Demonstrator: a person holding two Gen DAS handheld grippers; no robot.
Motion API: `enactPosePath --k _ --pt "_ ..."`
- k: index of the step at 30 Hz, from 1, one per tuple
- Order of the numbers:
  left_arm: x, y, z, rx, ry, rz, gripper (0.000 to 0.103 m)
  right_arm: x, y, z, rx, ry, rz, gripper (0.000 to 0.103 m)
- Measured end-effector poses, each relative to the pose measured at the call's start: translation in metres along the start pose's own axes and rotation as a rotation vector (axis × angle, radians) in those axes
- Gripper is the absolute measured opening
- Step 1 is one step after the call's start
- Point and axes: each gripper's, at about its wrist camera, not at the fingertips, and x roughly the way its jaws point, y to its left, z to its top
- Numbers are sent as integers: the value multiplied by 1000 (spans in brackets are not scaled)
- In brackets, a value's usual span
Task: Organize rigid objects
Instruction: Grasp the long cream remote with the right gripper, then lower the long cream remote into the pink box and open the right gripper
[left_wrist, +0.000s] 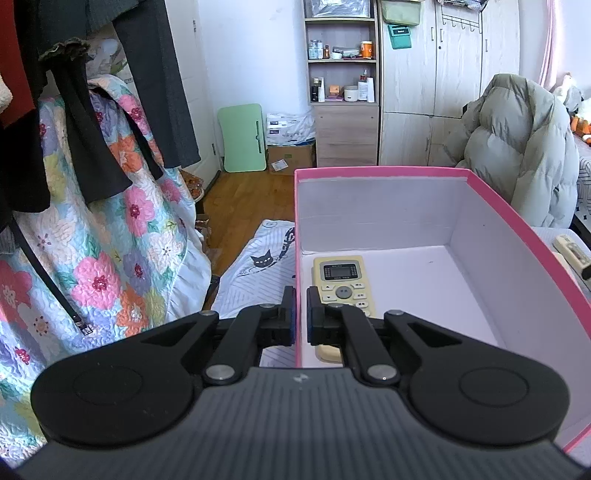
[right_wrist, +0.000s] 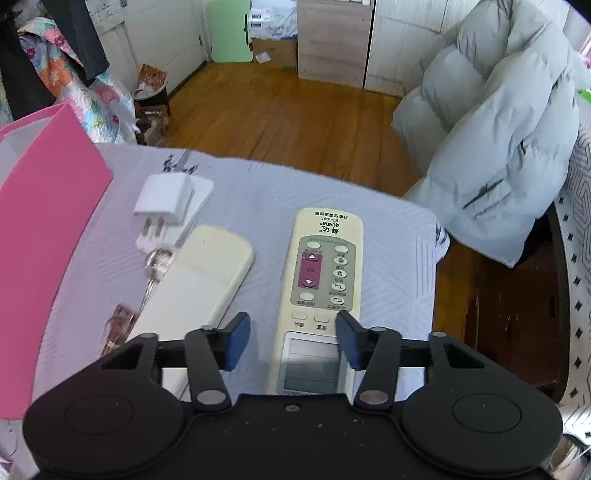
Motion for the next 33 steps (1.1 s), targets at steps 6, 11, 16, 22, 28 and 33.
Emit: enactPosePath --k 6,11,16,22,28,33 --pt "0 0 0 2 -1 -3 4 10 5 8 -14 -38 -80 62" --pt "0 1 0 1 -1 -6 4 19 -1 16 -41 -51 -148 63" --pt "0 0 0 6 -1 -5 5 33 -13 22 -42 -58 -124 58" --pt "-1 3 -1 -1 -1 -10 5 21 0 16 -22 -95 -105 57" --pt "-1 3 0 -12 -13 -5 5 -25 28 10 -65 -228 -114 57" --pt "-3 2 -2 -7 -19 0 5 -70 66 9 -166 -358 -104 57"
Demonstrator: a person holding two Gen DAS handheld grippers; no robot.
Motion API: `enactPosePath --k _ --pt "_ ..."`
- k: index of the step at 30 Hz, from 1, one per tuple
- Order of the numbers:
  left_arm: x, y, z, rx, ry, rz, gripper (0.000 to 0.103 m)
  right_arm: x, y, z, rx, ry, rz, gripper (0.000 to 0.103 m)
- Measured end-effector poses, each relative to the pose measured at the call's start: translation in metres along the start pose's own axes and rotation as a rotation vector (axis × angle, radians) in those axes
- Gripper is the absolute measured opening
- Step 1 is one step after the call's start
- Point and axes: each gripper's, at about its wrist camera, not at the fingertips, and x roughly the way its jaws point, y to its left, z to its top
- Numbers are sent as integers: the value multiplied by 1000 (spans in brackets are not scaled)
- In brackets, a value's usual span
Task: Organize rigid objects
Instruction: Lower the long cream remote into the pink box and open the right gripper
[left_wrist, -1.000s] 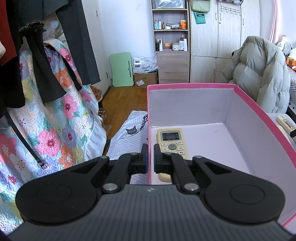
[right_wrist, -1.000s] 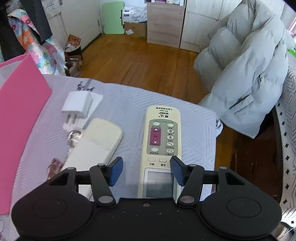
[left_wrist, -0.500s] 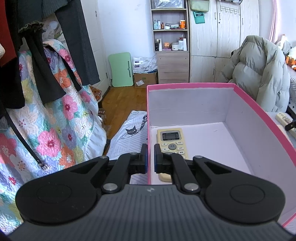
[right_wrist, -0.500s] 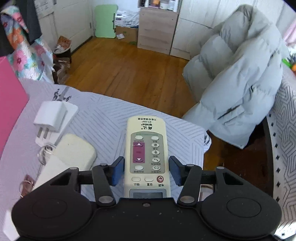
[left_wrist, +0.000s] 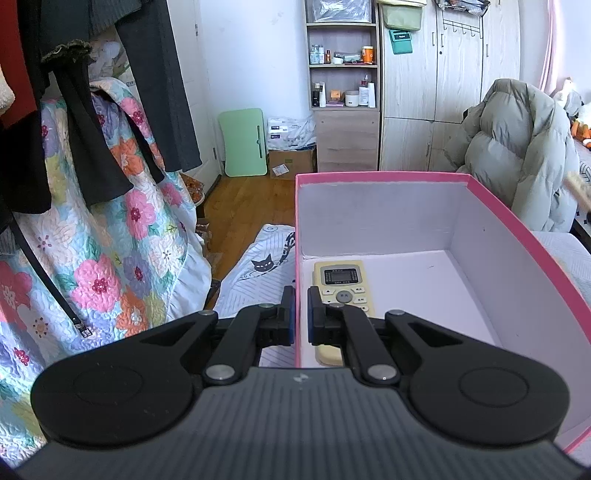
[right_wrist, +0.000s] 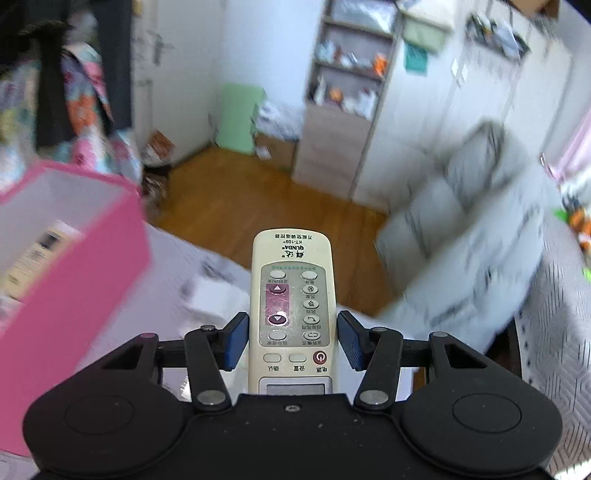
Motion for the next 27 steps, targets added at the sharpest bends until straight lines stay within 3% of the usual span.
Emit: enactPosePath --k 5,10,12,15,19,21,27 --pt "0 0 0 6 1 5 5 -40 29 33 19 -71 177 57" --pt "-1 -4 0 23 2 17 5 -50 66 60 122 -30 431 58" --pt "-1 -5 0 30 2 21 5 -42 90 71 95 20 462 58" --pt "0 -5 1 26 2 19 5 -7 120 84 93 168 517 58" --pt "-1 -3 2 15 0 9 5 53 140 78 250 416 525 58" --pt "-1 -3 2 13 0 9 5 72 142 64 334 491 540 57" --pt "-1 -3 1 17 0 11 5 101 154 43 460 547 522 58"
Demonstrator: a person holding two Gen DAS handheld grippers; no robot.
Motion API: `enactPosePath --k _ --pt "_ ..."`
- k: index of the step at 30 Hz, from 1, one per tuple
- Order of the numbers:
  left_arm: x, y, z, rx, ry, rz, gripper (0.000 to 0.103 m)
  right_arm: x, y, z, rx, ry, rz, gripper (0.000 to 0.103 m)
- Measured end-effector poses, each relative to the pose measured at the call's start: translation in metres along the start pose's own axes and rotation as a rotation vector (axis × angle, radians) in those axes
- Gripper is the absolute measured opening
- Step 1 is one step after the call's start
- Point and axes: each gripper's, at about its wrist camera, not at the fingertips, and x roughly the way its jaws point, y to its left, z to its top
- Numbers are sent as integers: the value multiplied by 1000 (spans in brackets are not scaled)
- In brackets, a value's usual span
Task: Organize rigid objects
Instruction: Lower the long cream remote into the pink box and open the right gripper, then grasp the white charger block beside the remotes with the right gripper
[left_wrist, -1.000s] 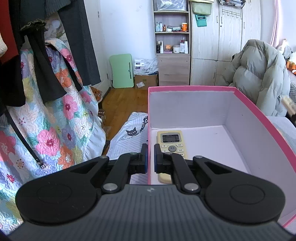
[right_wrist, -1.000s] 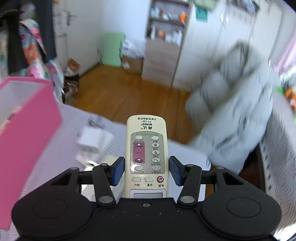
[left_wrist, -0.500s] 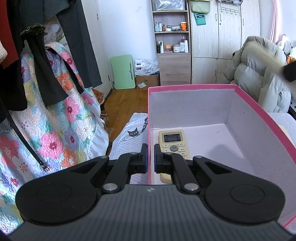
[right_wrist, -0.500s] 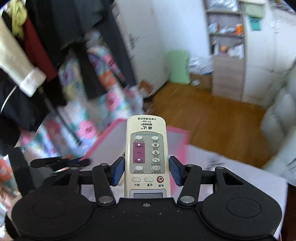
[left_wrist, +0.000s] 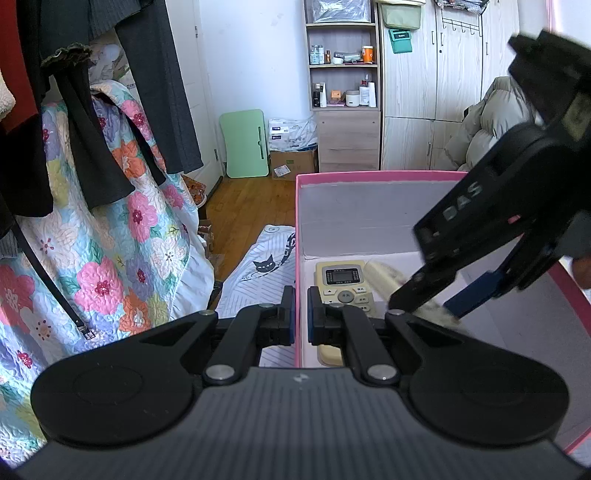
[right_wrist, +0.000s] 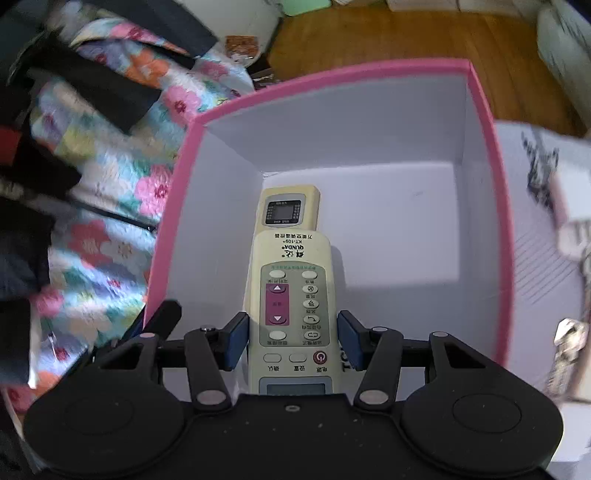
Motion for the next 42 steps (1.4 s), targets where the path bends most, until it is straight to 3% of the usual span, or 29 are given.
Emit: enactPosePath --k 9,16,21,24,31,39,42 --pt "0 -1 -1 3 1 1 5 13 1 5 42 73 80 60" --pt "-1 -1 0 0 1 -1 5 -58 11 -3 -148 -47 112 61" --pt "0 -1 0 2 1 0 5 -120 0 -22 -300 -210 16 61" --pt "-1 -1 0 1 -3 0 5 -144 -19 -26 -289 -248 -42 61" --pt "-1 -2 2 9 -2 12 5 -164 -82 -50 -202 -225 -121 61" --pt "0 -4 3 7 -1 21 5 -123 -114 -93 -186 -113 -200 60" --pt "0 -2 4 -3 -1 18 5 -115 -119 -101 -196 -88 -174 57"
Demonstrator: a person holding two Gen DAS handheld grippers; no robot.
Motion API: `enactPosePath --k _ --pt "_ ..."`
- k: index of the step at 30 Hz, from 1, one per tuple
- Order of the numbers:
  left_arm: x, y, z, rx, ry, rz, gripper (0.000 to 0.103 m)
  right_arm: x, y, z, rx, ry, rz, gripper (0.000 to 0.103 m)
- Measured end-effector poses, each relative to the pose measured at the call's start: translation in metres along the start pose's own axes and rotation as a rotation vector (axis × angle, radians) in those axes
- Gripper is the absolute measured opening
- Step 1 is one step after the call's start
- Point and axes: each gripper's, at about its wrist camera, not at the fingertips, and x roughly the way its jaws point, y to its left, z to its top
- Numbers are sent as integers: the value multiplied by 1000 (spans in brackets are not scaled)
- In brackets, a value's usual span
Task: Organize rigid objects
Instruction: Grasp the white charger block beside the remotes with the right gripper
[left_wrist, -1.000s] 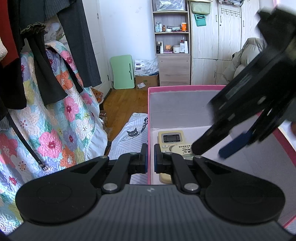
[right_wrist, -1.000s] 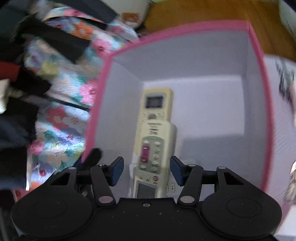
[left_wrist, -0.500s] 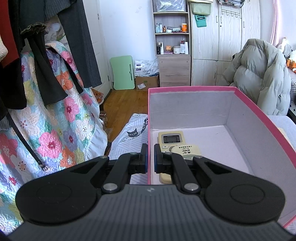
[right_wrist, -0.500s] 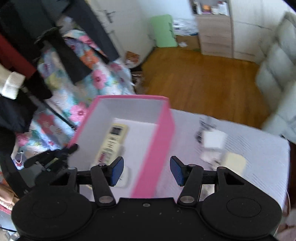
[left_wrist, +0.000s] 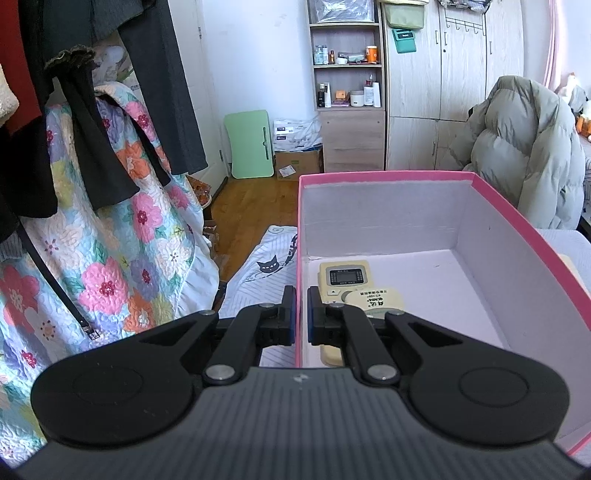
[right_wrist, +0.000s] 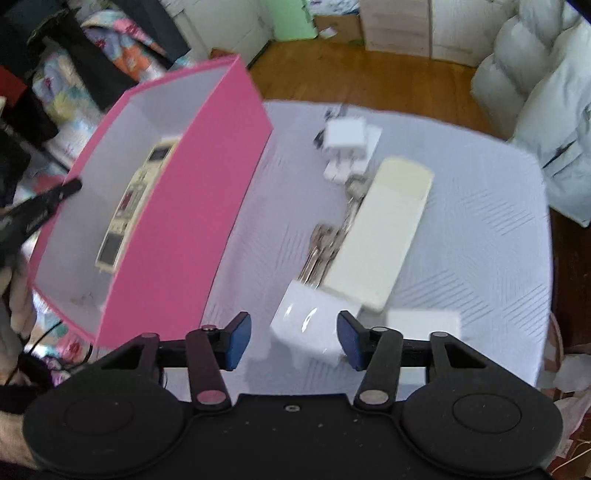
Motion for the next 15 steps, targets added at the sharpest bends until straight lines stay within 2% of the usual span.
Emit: enactPosePath --k 3,11,15 --pt "0 0 -1 9 1 5 5 6 0 -2 3 16 -2 57" --pt "0 -2 -2 18 2 4 5 24 2 4 27 41 -130 61" --pt "0 -2 -2 19 1 4 5 37 9 7 15 90 -176 66"
